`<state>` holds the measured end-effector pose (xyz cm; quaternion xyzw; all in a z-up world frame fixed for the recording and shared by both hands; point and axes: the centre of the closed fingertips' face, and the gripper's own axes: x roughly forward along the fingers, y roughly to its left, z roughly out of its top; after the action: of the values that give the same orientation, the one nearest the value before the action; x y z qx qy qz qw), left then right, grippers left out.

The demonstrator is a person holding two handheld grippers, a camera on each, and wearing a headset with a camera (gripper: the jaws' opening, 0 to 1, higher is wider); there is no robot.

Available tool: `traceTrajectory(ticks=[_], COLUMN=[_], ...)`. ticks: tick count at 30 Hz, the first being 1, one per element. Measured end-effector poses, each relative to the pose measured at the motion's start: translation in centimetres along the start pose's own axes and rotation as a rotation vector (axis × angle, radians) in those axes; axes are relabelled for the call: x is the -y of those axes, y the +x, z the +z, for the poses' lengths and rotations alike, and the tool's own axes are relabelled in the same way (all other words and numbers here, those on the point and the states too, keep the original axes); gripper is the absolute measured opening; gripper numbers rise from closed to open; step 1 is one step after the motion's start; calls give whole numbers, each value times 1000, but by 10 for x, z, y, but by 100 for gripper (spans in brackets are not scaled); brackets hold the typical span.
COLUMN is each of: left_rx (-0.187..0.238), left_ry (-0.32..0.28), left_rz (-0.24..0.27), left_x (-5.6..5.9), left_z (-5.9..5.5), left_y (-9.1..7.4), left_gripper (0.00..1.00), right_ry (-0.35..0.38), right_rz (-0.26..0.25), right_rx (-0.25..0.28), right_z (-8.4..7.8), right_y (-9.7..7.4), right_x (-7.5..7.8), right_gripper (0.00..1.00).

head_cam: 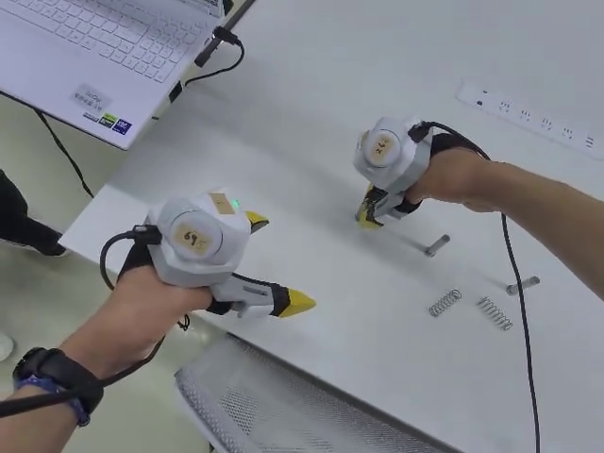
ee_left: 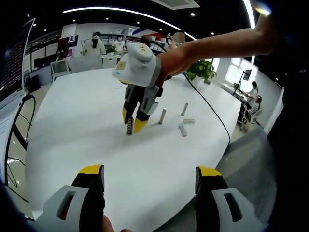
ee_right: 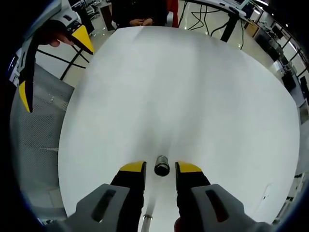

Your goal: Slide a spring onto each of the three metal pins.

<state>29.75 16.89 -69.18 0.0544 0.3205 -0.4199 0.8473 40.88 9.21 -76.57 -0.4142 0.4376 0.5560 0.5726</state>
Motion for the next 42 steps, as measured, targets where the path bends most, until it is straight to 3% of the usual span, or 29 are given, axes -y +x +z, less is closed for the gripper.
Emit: traceTrajectory(ticks=[7,14,26,31,42], left_rx=[5,13,19,22,22], left_ry=[6,9,24,24,41], left_rz=[8,20,33,38,41], left_x=[0,-1,-1,-2,-1], left_z=[4,10,19,21,29], left_y=[-3,-6,-9,-9,-10], left_gripper=[74,74,74,74,74], right_ry=[4,38,170,215,339], right_rz=[-21,-65,-163,-187,-275], right_rx=[-7,25,187,203,339], right_z=[-3,-7,-17,-26,-34], right_y=[-8,-22,-46,-49,-70], right_x=[-1,-3,-5,-6,-10], right_gripper=[32,36,38,38,40])
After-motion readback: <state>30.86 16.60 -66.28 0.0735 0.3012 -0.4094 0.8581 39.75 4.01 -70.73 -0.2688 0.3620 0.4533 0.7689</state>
